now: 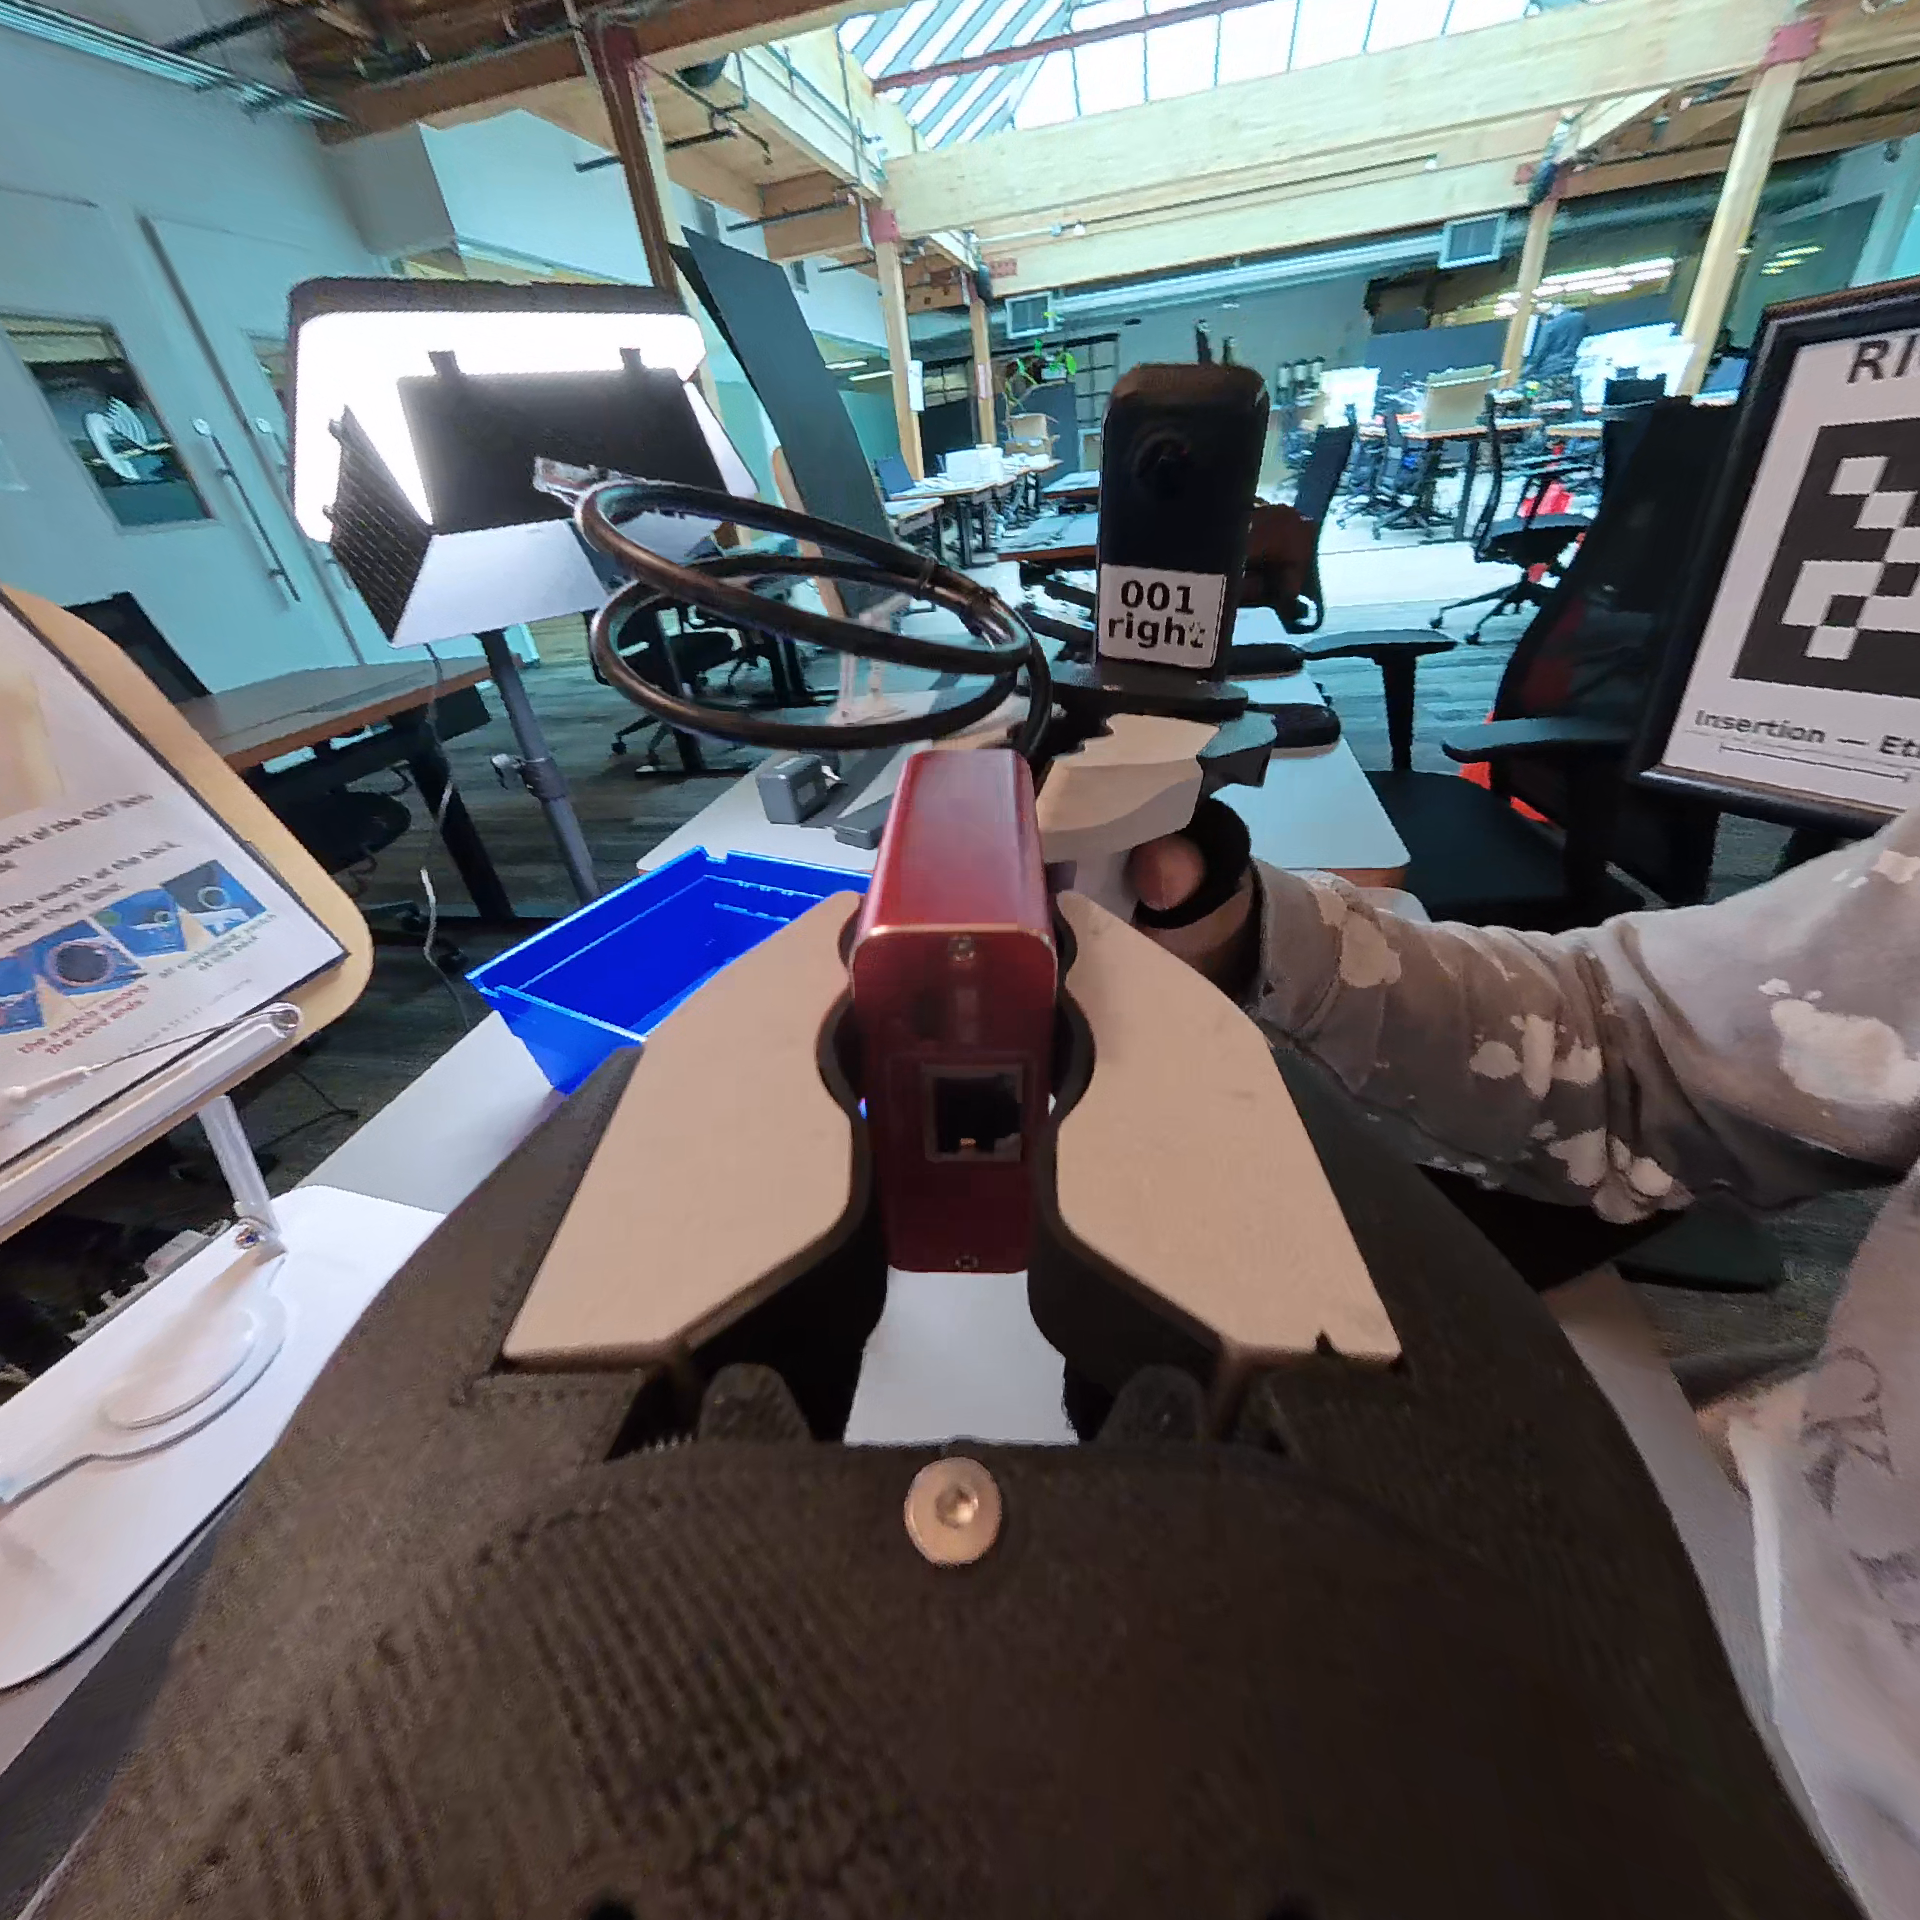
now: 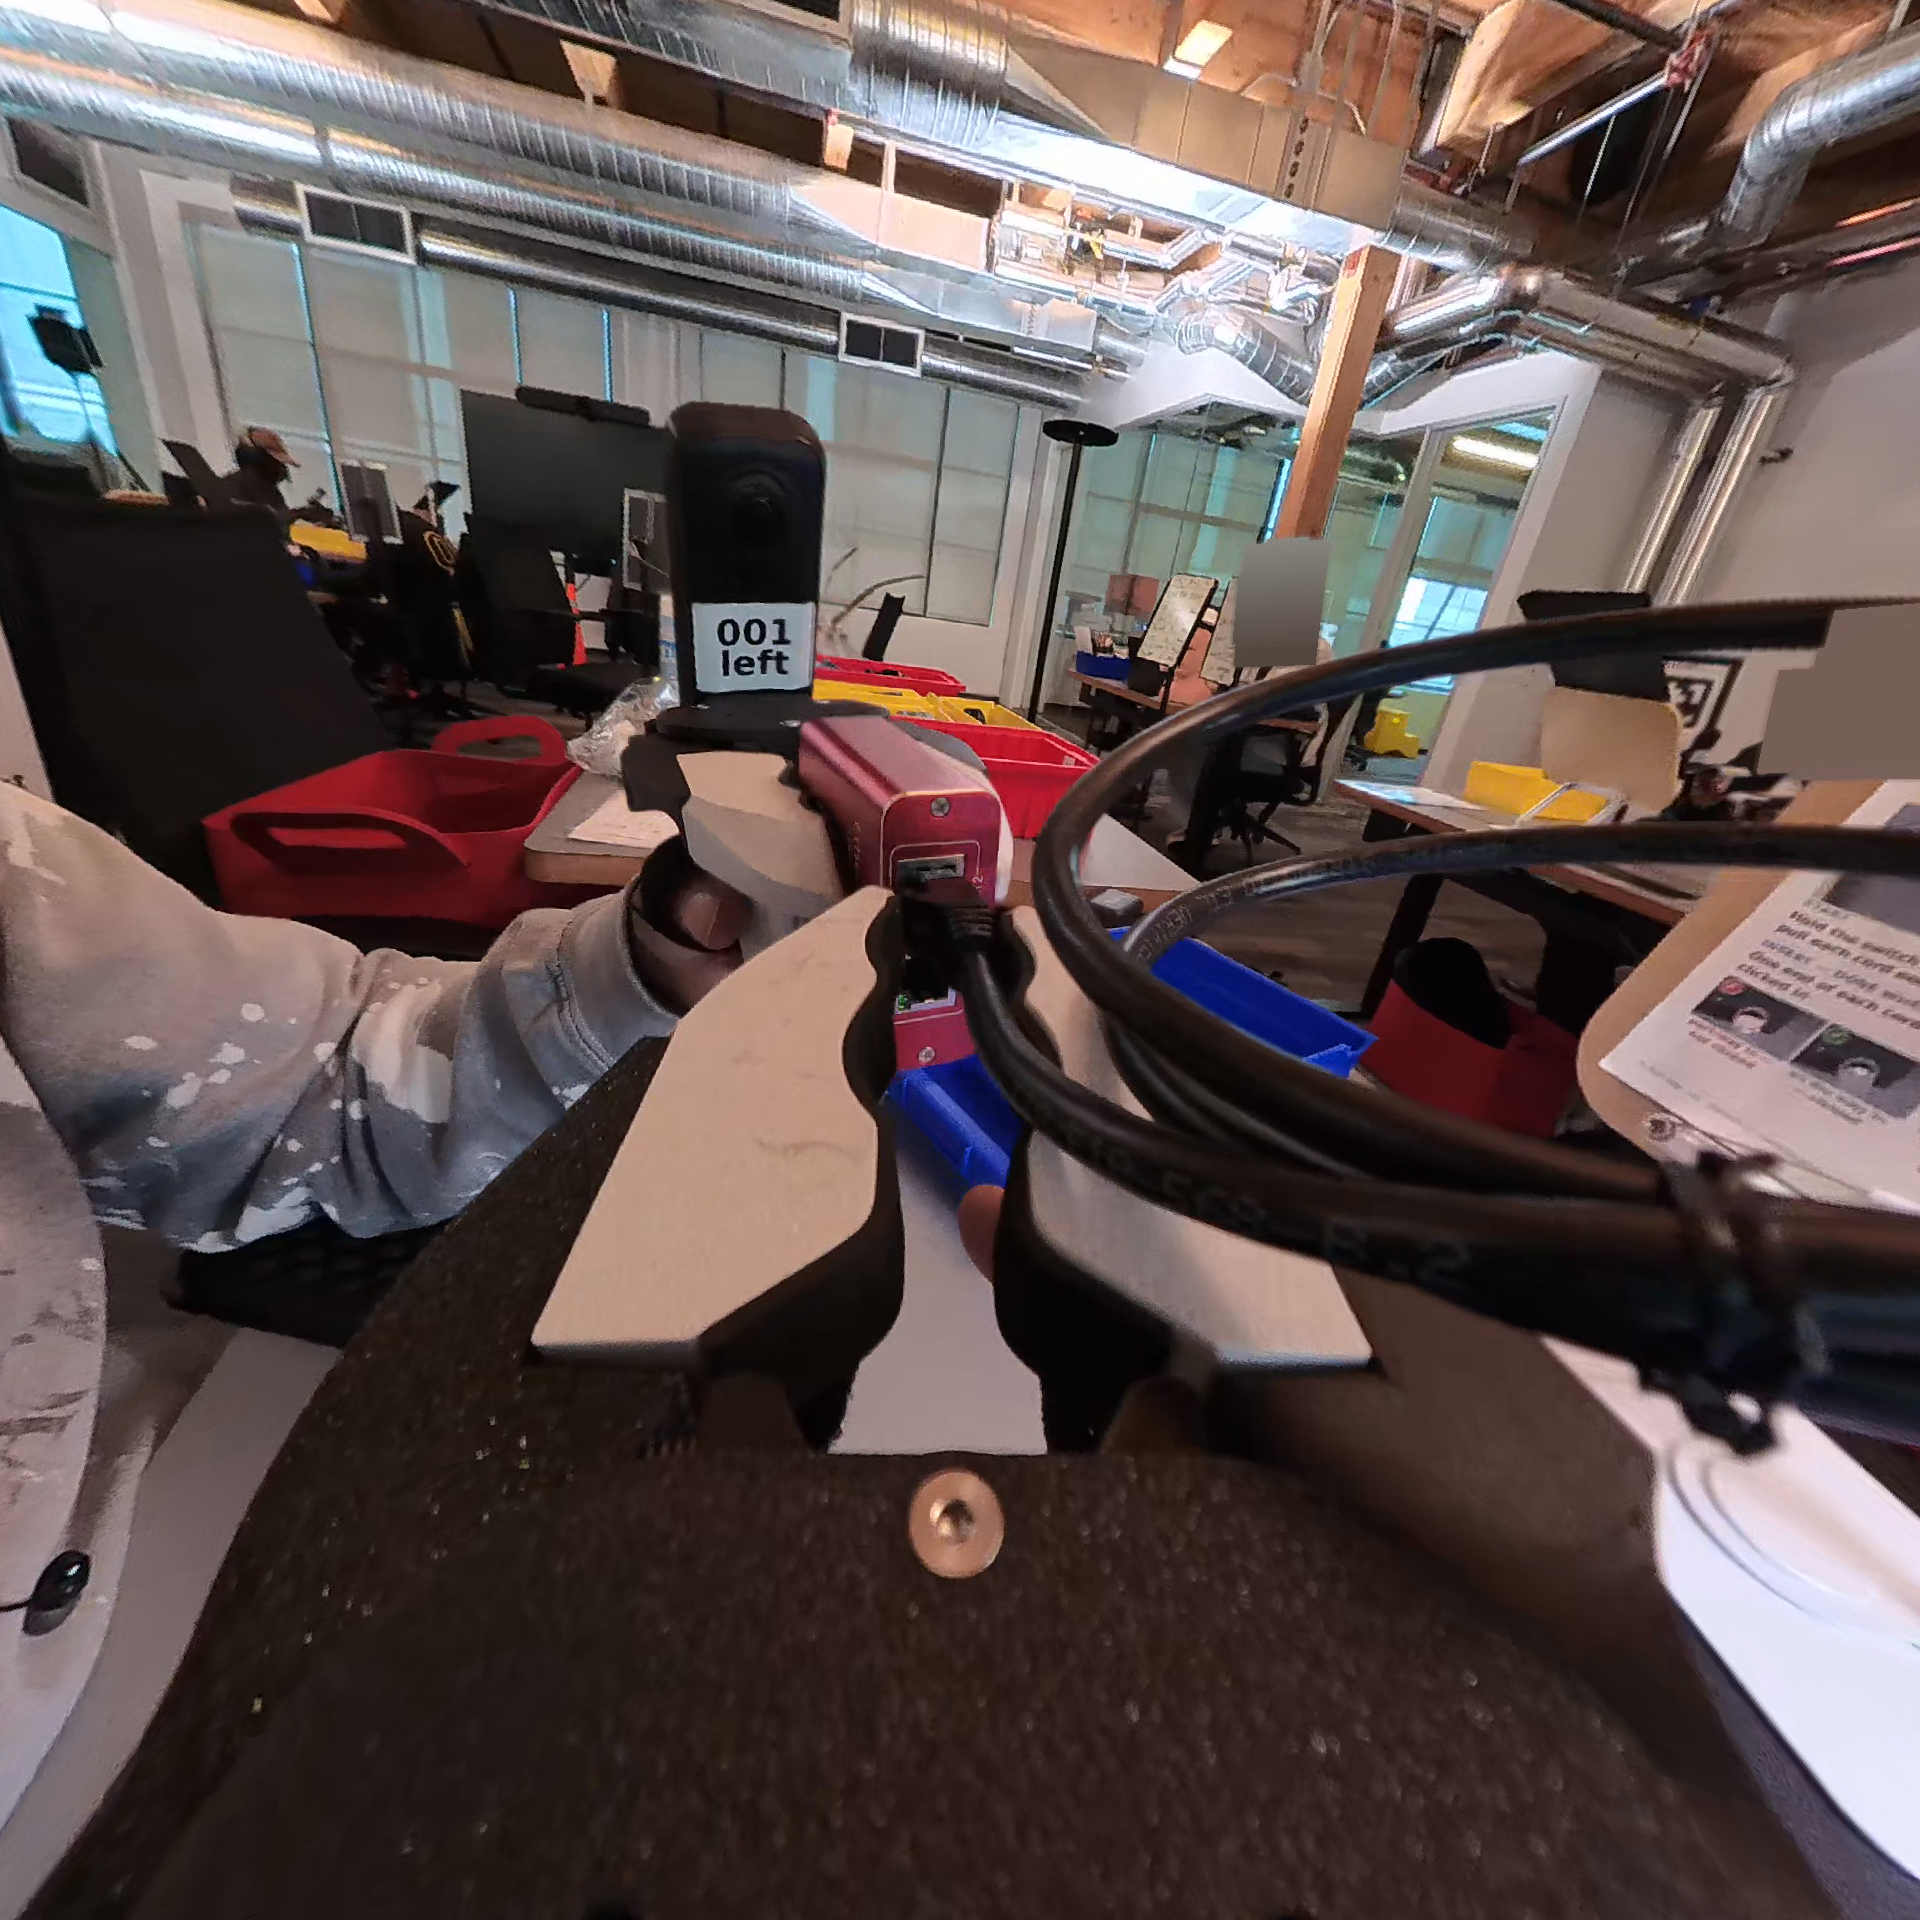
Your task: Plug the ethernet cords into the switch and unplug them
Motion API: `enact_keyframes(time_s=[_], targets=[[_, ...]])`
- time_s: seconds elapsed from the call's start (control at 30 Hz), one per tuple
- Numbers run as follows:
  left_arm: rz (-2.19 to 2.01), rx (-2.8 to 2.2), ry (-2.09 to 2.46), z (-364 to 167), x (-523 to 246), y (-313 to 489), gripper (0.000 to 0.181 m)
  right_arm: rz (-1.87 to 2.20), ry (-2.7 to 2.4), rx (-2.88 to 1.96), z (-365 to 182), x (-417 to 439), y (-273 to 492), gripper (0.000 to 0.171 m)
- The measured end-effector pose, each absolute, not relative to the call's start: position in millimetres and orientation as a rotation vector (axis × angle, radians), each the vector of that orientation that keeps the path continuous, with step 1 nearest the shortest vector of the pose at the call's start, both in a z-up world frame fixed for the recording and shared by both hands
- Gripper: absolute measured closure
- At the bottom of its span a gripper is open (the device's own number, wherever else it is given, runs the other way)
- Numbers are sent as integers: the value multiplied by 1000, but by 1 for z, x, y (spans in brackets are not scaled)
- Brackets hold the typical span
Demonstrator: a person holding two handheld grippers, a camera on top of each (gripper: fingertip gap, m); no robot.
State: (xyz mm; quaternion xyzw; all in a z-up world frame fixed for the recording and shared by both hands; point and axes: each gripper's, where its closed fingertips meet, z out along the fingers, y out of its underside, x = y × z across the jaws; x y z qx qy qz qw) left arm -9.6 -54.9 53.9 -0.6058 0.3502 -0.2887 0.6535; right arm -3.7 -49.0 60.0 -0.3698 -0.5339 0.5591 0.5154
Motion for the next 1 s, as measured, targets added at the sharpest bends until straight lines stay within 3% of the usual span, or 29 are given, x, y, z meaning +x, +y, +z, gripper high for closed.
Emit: enact_keyframes(time_s=[0.03, 0.33, 0.47, 0.6, 1.0], targets=[[-659, -1380, 781, 53, -11, -53, 151, 1359, -1279, -896, 58, -5, -47, 154], [-748, -1394, 713, 51, -19, -42, 151, 1340, -1234, -922, 54, -9, -35, 154], [-757, -1227, 574, 102, -74, -66, 152, 1244, -1077, -982, 59, 31, 16, 158], [-610, -1263, 584, 108, -92, -70, 151, 1191, -1150, -1071, 59, 29, 15, 157], [-623, -1276, 562, 105, -99, -66, 152, 682, -1344, -1705, -51, 84, 106, 157]])
